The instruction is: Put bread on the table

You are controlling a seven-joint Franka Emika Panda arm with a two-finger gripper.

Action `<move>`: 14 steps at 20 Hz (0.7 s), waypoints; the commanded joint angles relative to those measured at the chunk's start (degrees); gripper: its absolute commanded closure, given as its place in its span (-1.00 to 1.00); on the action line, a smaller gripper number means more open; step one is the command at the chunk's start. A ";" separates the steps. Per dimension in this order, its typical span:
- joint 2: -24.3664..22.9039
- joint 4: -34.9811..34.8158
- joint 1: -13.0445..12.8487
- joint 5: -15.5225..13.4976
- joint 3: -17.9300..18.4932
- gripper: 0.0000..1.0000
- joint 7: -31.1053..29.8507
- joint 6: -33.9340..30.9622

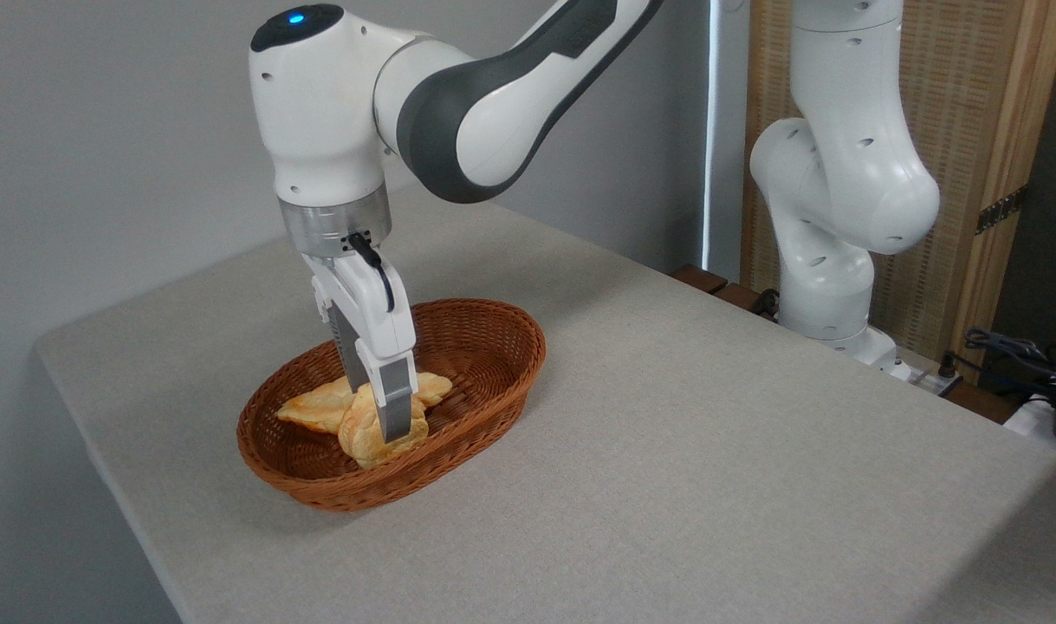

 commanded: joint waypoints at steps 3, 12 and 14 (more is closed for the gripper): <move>-0.04 -0.47 -0.18 0.16 0.21 0.29 1.16 3.71; -0.04 -0.47 -0.18 0.16 0.21 0.28 1.69 3.80; -0.04 -0.47 -0.18 0.16 0.21 0.28 1.77 3.80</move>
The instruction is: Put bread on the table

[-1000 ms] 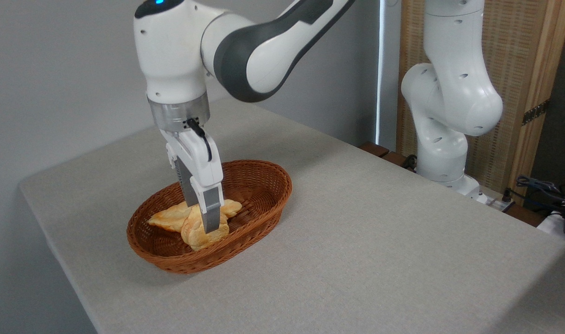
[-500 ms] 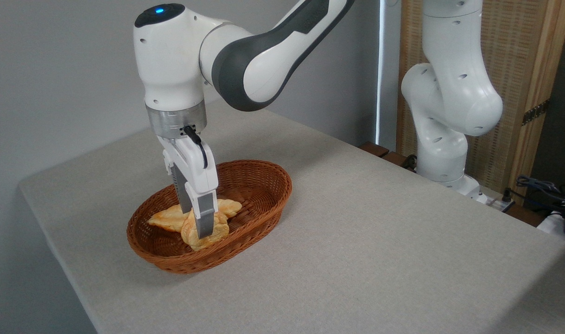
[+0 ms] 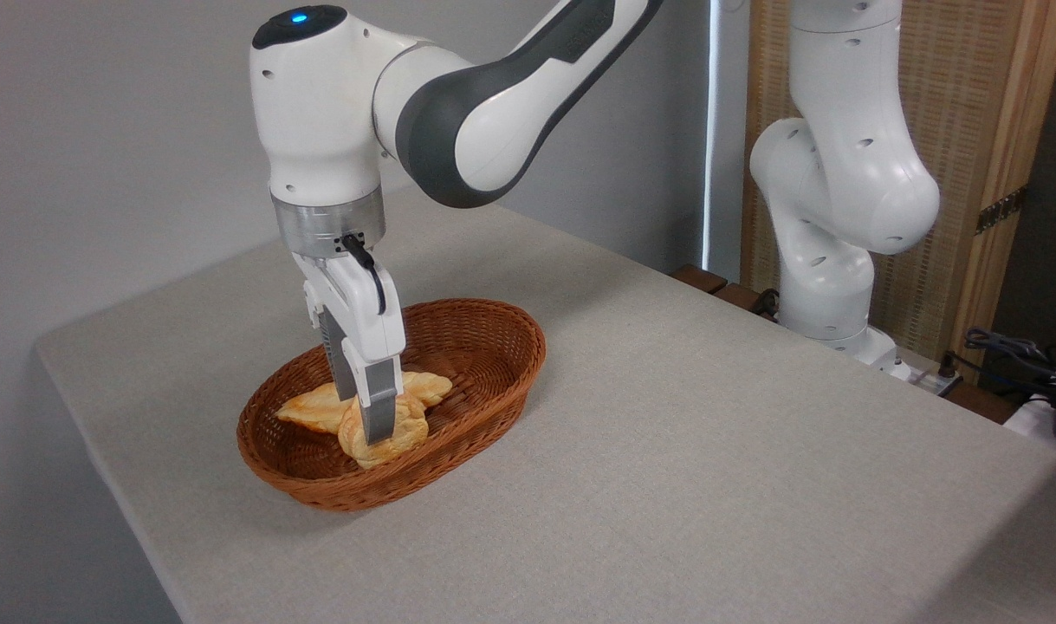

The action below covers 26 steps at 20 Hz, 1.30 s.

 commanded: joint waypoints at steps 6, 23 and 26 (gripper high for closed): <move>-0.25 -0.46 -0.18 0.16 0.21 0.27 1.23 1.21; -4.20 1.64 1.13 -5.54 2.14 0.27 0.44 0.42; -5.87 2.52 1.23 -8.01 4.42 0.26 0.53 -0.81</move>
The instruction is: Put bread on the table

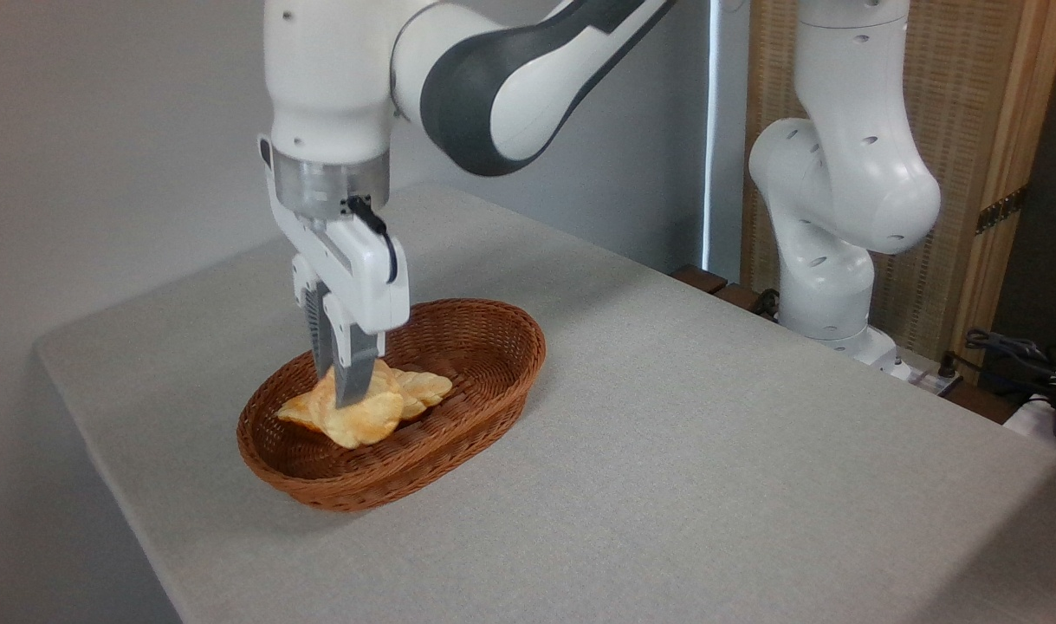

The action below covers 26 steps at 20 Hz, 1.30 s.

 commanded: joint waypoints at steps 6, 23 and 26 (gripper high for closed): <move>-5.13 0.75 0.08 -1.99 8.16 0.19 1.10 -7.47; -1.26 -2.41 2.01 4.07 11.34 -1.00 3.30 -11.17; -0.82 -2.50 1.92 4.07 11.25 -1.00 3.30 -10.82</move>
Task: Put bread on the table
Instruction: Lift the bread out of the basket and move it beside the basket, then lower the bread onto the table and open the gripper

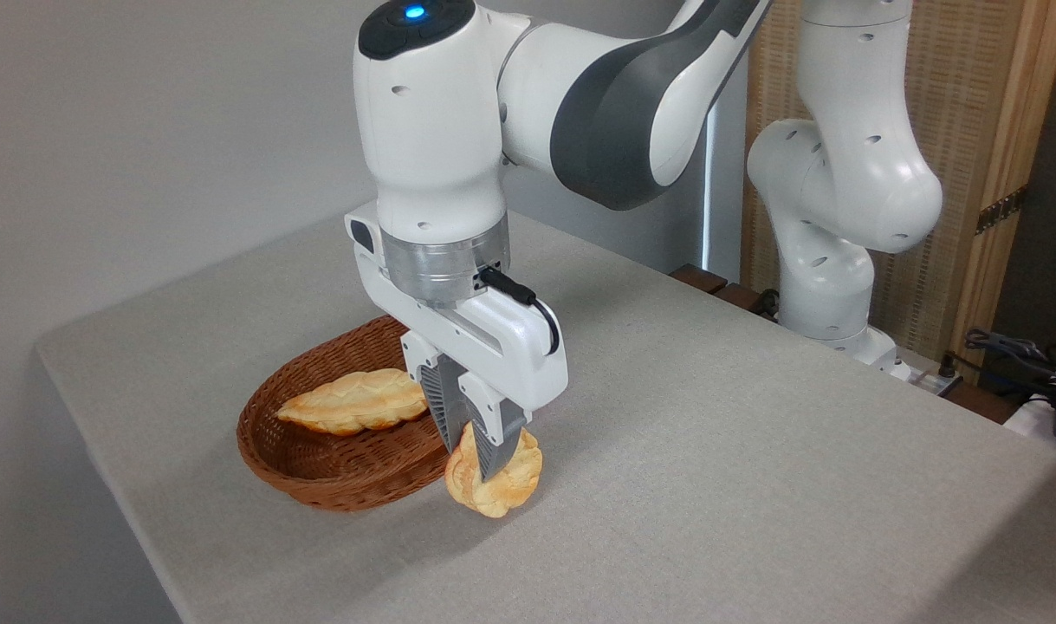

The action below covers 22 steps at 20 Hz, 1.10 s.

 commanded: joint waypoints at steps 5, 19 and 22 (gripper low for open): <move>-0.37 -0.16 -0.31 0.53 0.25 -1.00 0.87 -0.41; -1.42 4.32 -1.02 -0.08 -1.15 -1.00 0.61 -0.05; -1.42 6.52 -1.02 0.00 -4.49 -1.00 0.08 -0.05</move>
